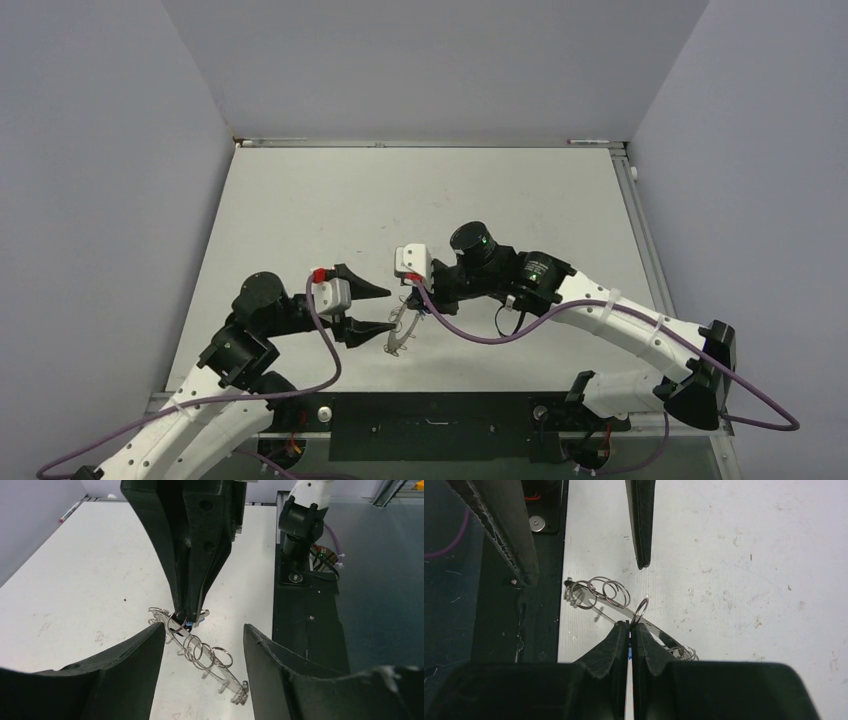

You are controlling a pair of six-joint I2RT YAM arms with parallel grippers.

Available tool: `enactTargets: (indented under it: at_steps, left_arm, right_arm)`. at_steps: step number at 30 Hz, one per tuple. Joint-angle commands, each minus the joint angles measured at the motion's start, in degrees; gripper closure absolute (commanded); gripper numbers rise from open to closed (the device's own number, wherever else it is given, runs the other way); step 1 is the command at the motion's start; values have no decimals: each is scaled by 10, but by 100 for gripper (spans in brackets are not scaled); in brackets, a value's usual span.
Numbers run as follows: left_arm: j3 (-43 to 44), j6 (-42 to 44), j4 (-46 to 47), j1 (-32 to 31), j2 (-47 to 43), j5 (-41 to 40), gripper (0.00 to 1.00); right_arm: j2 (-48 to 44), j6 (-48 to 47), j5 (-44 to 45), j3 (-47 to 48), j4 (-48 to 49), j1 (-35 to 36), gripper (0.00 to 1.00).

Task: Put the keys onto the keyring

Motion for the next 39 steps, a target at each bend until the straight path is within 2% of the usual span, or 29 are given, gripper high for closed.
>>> enactTargets:
  at_steps: [1,4,9,21,31,39]
  left_arm:
    - [44,94,-51,-14,-1,35,43]
    - [55,110,-63,-19,10,37,47]
    - [68,124,-79,-27,39,38,58]
    - [68,134,-81,-45,52,25,62]
    - [63,140,-86,-56,54,18,73]
    - [57,141,-81,-62,56,19,86]
  right_arm:
    - [-28,-19,-1,32,-4,15,95]
    - [-32,-24,-4,33,-7,24,95]
    - [-37,-27,-14,35,-9,34,95]
    - [-39,-33,-19,38,-20,57,95]
    - [-42,-36,-18,40,-19,63,95]
    - [-41,-40,-31,39,-18,65,95]
